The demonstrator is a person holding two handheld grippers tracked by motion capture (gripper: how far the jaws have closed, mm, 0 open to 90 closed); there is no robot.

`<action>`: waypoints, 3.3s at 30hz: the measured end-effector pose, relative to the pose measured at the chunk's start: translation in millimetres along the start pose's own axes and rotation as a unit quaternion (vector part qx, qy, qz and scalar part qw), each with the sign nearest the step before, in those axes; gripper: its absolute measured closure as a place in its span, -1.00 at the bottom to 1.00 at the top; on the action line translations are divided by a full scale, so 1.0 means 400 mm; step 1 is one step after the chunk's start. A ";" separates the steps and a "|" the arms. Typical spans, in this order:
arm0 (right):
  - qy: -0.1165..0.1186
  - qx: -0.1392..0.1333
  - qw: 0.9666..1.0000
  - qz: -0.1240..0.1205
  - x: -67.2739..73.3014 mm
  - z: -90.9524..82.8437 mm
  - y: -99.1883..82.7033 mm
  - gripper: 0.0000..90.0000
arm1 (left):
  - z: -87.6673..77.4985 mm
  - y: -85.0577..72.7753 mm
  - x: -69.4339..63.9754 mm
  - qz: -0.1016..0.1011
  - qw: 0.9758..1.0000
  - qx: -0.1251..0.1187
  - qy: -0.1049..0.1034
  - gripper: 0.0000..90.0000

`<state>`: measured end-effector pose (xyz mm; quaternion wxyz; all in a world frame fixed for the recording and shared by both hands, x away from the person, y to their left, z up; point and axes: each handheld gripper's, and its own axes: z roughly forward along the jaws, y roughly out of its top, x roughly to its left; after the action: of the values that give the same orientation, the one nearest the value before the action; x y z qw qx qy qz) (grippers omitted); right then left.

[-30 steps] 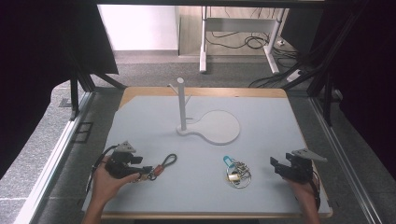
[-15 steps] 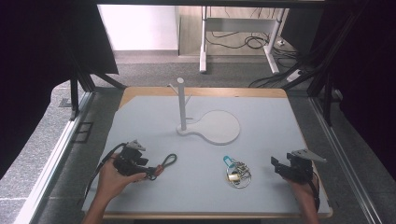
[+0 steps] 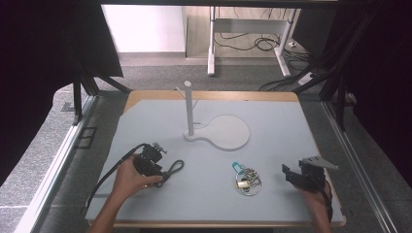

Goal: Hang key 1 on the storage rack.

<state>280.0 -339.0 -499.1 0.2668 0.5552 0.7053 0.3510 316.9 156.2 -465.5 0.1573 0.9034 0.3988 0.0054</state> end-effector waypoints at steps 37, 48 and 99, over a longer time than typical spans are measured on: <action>-0.015 0.001 1.000 0.000 -0.005 0.001 -0.008 -0.31 | -0.019 0.008 0.008 0.007 1.000 -0.015 0.007 0.48; -0.016 0.001 1.000 -0.002 -0.003 0.003 -0.009 -0.31 | -0.106 -0.012 0.044 0.001 0.997 -0.081 -0.019 0.48; -0.018 -0.001 1.000 -0.001 -0.010 0.004 -0.010 -0.31 | -0.258 0.098 0.118 -0.002 0.987 -0.157 -0.024 0.48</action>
<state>279.8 -343.0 -503.2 0.2804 0.5605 0.7007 0.3410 363.4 194.4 -361.6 0.3069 0.8666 0.3908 0.0462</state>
